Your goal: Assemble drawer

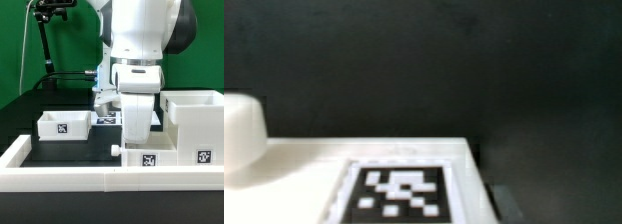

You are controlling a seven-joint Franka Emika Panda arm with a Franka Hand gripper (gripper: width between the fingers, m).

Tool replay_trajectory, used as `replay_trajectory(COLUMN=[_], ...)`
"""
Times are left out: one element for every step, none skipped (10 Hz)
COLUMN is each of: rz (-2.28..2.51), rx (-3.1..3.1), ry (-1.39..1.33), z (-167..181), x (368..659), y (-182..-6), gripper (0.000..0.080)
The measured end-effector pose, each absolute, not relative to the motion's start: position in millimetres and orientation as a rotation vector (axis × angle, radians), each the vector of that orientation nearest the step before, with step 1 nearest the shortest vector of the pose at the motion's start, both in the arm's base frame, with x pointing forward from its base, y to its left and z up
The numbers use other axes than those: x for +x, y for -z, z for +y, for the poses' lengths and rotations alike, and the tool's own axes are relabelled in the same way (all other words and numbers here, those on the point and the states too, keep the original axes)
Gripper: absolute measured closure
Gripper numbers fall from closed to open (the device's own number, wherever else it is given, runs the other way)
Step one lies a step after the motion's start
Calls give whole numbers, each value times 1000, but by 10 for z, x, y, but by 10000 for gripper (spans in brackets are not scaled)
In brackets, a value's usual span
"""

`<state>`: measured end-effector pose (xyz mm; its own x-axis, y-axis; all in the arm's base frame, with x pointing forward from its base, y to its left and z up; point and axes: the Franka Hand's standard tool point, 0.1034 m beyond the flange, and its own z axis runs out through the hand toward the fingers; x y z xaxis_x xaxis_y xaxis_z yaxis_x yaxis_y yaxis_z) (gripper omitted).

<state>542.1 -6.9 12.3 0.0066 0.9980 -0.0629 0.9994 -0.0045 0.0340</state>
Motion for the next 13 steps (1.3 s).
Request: replay_trajectory(rz=[2172, 2169, 2168, 2168, 2167, 2187, 2197, 2218, 2223, 2232, 2229, 2229, 2229], rx=[2171, 2172, 2174, 2174, 2174, 2156, 2147, 2121, 2117, 2111, 2113, 2113, 2114], ry=[37, 39, 39, 39, 40, 44, 45, 52, 55, 59, 59, 59, 59], z=[-78, -99, -106, -106, -109, -117, -90, -55, -60, -66, -67, -67, -68], x=[5419, 5418, 5417, 5417, 5416, 5402, 5388, 5379, 5375, 5370, 5369, 5369, 5369], y=[-123, -122, -121, -121, -120, -112, -110, -113, -112, -110, -109, -109, -109], gripper=[757, 757, 757, 757, 757, 757, 757, 757, 757, 757, 757, 757, 757])
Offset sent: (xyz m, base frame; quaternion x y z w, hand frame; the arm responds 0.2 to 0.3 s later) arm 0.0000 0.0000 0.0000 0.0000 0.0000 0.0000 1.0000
